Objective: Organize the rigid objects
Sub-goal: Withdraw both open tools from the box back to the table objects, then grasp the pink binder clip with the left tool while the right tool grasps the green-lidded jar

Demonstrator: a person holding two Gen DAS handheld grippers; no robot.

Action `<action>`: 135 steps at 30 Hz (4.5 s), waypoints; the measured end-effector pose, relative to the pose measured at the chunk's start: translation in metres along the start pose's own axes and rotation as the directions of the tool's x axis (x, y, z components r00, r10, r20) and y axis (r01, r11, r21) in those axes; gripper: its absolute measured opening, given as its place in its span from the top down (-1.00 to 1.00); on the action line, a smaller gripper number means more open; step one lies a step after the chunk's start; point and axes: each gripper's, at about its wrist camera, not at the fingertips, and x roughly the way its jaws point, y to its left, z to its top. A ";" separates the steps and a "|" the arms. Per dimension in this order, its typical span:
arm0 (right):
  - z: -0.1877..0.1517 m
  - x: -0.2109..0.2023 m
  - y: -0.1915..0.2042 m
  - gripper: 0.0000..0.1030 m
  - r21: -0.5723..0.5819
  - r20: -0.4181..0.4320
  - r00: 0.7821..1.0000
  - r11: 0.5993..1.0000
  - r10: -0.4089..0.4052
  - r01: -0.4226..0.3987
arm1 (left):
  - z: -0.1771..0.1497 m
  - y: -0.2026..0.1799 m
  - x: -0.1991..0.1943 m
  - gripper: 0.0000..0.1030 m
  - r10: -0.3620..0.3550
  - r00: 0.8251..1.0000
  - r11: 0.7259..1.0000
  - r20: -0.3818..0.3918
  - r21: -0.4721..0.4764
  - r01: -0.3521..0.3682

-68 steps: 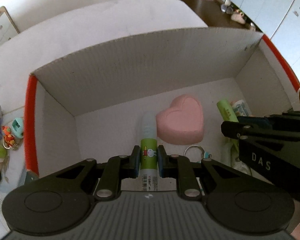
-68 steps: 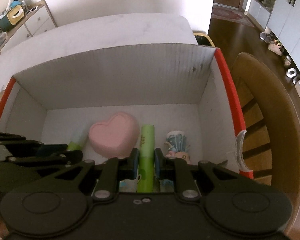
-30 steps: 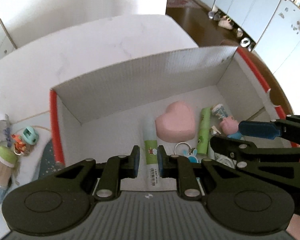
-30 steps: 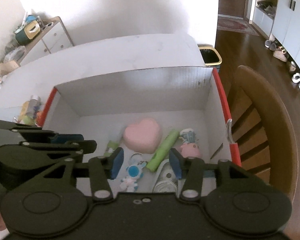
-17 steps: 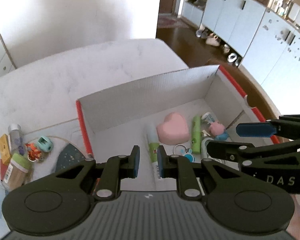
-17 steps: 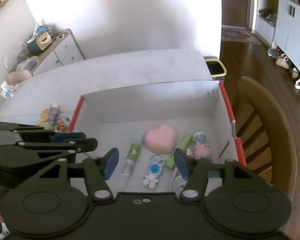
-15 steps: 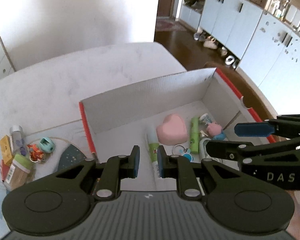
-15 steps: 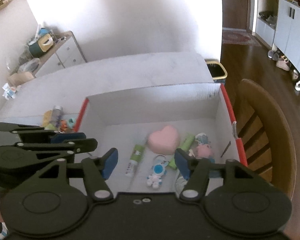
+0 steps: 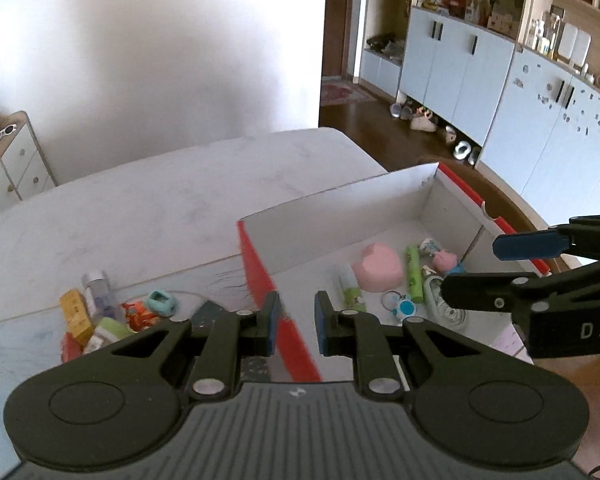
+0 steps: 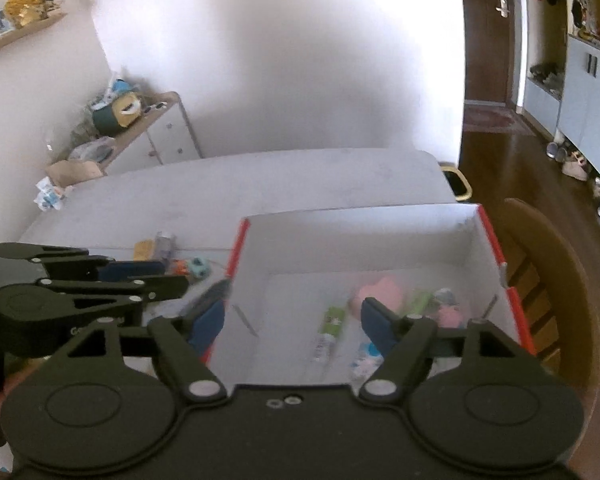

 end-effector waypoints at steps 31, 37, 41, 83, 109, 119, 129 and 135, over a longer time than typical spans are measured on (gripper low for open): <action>-0.020 0.052 0.155 -0.99 0.055 -0.036 0.999 0.998 0.022 -0.020 | -0.074 0.202 -0.035 -0.50 -0.034 0.998 0.996 0.058 -0.076 0.038; -0.013 0.082 0.168 -0.99 0.126 -0.071 0.997 0.992 0.003 0.006 | -0.087 0.234 -0.014 -0.50 -0.026 0.999 0.996 0.022 -0.089 0.028; -0.007 0.104 0.175 -0.99 0.154 -0.104 0.995 0.988 -0.009 0.025 | -0.097 0.254 0.003 -0.50 -0.012 1.000 0.997 0.008 -0.071 0.013; 0.011 0.271 0.203 -0.42 0.181 -0.340 0.935 0.969 -0.097 0.167 | -0.095 0.291 0.114 -0.49 -0.228 0.973 0.924 -0.021 0.310 0.224; -0.005 0.246 0.180 0.09 0.262 -0.303 0.951 0.954 -0.064 0.147 | -0.110 0.269 0.096 0.09 -0.184 0.983 0.938 0.015 0.302 0.171; -0.019 0.211 0.171 0.11 0.275 -0.260 0.965 0.955 -0.037 0.111 | -0.119 0.263 0.073 0.10 -0.172 0.985 0.961 0.005 0.219 0.167; -0.044 0.159 0.155 0.14 0.290 -0.224 0.974 0.954 -0.014 0.081 | -0.131 0.259 0.052 0.57 -0.145 0.989 0.984 0.002 0.101 0.144; -0.054 0.142 0.144 0.14 0.317 -0.230 0.973 0.946 0.006 0.069 | -0.137 0.255 0.045 0.57 -0.127 0.992 0.986 -0.001 0.109 0.126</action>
